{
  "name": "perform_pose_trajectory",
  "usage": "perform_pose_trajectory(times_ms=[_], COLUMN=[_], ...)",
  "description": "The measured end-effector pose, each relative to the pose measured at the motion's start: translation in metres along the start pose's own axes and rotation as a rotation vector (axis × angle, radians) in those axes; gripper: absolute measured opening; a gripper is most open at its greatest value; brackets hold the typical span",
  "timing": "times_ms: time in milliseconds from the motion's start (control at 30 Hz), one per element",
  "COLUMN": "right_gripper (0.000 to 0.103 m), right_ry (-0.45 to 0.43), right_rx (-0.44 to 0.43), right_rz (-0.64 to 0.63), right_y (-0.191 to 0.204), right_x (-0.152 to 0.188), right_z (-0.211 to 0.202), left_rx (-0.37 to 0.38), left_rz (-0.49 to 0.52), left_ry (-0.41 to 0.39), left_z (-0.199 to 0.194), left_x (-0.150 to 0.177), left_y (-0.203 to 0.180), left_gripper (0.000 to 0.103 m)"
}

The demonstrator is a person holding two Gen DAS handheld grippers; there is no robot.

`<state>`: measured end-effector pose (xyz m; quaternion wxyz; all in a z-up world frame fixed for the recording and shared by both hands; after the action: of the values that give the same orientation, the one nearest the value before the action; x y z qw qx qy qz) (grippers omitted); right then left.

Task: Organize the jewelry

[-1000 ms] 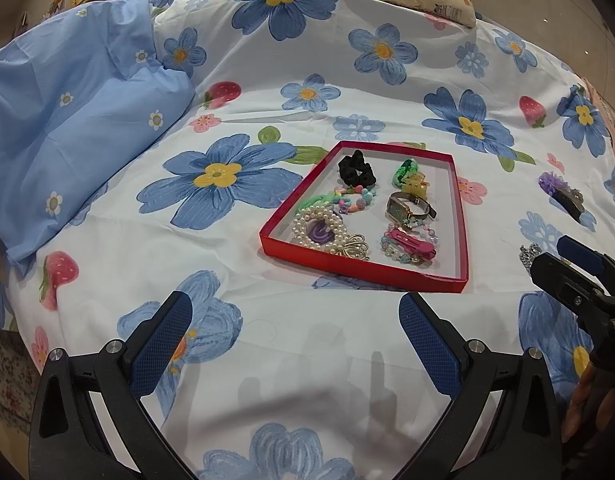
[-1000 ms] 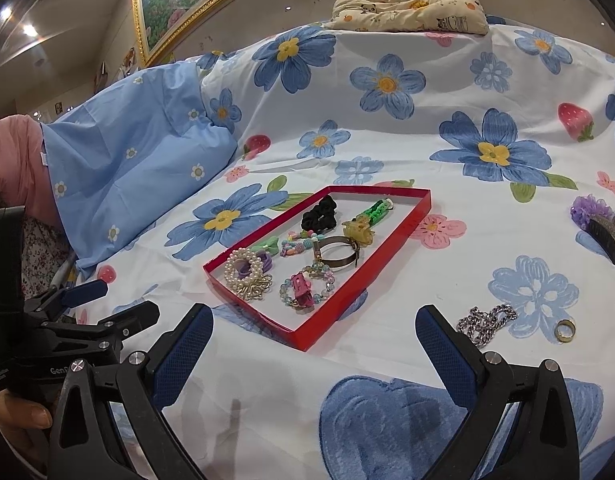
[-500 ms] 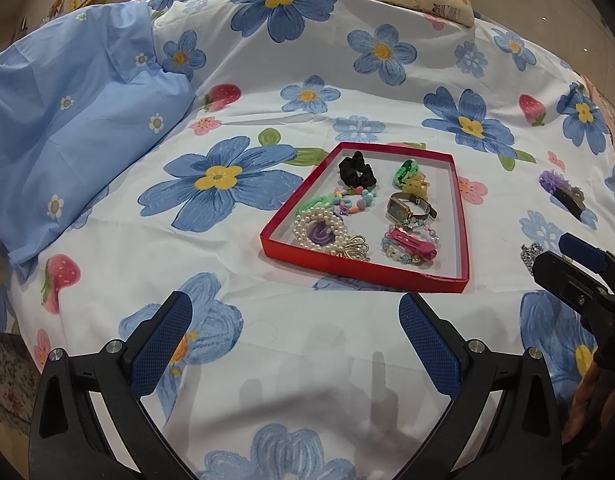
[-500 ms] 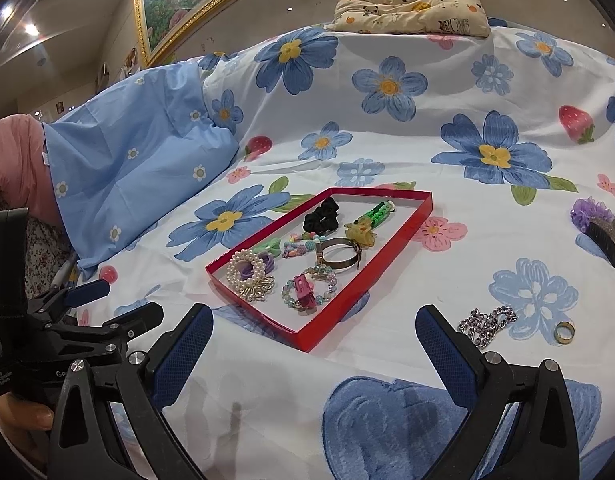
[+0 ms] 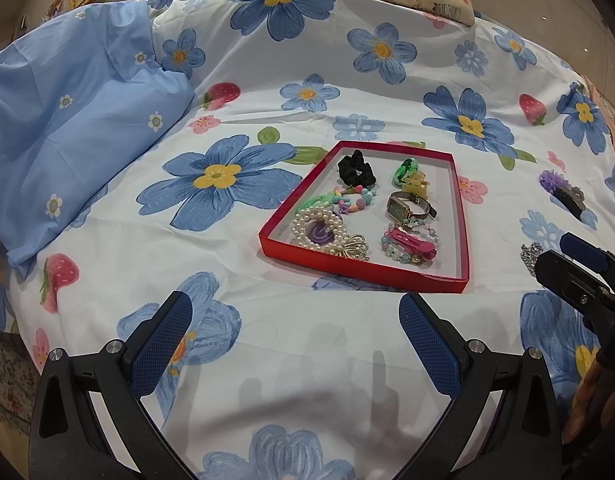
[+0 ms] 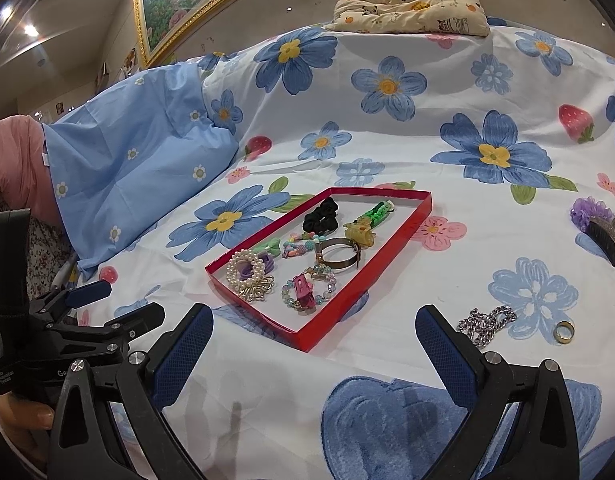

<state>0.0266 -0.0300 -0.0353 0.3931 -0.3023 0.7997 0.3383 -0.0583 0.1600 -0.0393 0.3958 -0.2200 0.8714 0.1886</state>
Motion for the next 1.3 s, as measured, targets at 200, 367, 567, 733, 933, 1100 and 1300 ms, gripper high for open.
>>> perform_pose_trajectory(times_ms=[200,367,567,733,933,1100,1300], right_gripper=[0.102,0.102,0.102,0.102,0.102,0.102,0.102], right_ry=[-0.001,0.001,-0.004,-0.006,-0.001,0.0,0.001], right_rx=[0.001,0.001,0.003,0.004,0.003,0.003,0.005], right_rz=[0.001,0.0,-0.001,0.001,0.004,0.005,0.007], right_y=[0.0,0.0,0.0,-0.001,-0.003,-0.003,-0.005], right_x=[0.0,0.0,-0.001,-0.002,-0.002,-0.003,-0.002], right_z=[0.0,0.0,0.0,-0.001,-0.001,-0.001,0.0], left_rx=[0.004,0.003,0.005,0.004,0.005,0.011,0.02], left_rz=[0.002,0.001,0.004,0.002,0.004,0.007,0.009], left_ry=[0.0,0.001,0.003,0.003,0.007,0.014,0.017], left_z=[0.001,0.001,0.002,0.002,0.004,0.007,0.007], left_x=[0.001,0.001,0.001,0.001,0.0,0.0,-0.001], left_y=[-0.001,-0.002,-0.004,-0.004,-0.006,-0.01,-0.011], left_gripper=[0.103,0.103,0.103,0.103,0.103,0.103,0.103])
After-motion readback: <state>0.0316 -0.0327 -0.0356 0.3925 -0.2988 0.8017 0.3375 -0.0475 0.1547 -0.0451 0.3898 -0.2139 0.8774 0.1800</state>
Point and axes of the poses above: each gripper's, at about its wrist camera, not at the fingertips, and z roughly the way its jaws point, y to its left, x to its underside, the point moved 1 cm from there along z, roughly the way its jaws point, and after that the axes turned 10 degrees about -x, right-handed, at the moved point
